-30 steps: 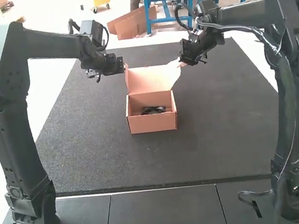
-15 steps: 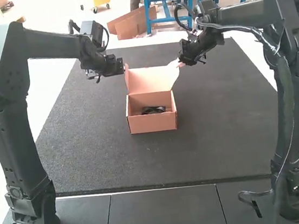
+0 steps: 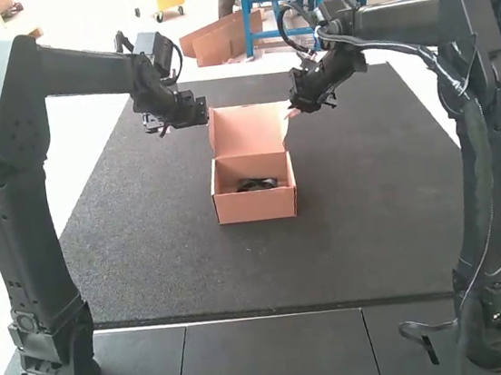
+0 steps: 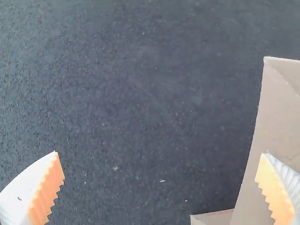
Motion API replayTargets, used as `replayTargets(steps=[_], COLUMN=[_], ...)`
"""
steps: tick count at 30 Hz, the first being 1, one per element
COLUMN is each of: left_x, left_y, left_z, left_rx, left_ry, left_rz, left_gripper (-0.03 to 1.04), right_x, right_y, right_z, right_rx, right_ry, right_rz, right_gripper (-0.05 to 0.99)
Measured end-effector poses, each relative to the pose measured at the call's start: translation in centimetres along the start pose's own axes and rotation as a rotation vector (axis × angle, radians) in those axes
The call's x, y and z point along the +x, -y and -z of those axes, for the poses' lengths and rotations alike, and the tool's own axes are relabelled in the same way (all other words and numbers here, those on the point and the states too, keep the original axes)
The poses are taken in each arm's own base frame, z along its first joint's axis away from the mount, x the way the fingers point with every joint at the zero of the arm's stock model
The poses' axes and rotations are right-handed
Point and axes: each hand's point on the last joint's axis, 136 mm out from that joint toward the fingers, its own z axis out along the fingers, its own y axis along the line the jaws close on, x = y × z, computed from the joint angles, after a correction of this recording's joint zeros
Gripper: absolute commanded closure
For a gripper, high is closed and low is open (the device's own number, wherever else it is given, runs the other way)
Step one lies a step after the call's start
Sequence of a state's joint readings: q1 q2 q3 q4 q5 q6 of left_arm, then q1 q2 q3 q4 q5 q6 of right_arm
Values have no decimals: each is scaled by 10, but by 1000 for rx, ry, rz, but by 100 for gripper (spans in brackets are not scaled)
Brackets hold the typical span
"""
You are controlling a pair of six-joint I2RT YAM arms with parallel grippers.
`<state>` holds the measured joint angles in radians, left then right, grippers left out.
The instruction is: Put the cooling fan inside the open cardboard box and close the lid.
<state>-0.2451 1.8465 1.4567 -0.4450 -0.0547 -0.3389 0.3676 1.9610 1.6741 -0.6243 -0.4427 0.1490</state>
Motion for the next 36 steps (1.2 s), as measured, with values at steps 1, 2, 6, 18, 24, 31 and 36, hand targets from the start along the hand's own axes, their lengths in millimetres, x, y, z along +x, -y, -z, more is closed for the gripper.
replayTargets(steps=[1,2,6,18,24,31,36], left_x=[2,3,9,26,38,45,48], left_y=[0,0,0,9,9,14,15], left_z=[0,0,0,1,4,18,23], left_rx=[0,0,2,43,48,59,62], left_ry=[-7,-12,-37,-106,-133,-137,-135], left_rz=[0,-1,-2,2,4,-10,-12], left_gripper=[4,4,4,4,4,4,4], right_x=[3,5,11,27,41,63,70], right_y=[-2,-4,-7,-5,-5,-13,-14], right_z=[0,0,0,11,13,10,11], right_rx=[0,0,0,26,33,33,36], right_ry=[-9,-17,-38,-59,-78,-116,-127], right_rz=[3,6,15,27,33,51,54], right_gripper=[94,94,94,94,94,94,94])
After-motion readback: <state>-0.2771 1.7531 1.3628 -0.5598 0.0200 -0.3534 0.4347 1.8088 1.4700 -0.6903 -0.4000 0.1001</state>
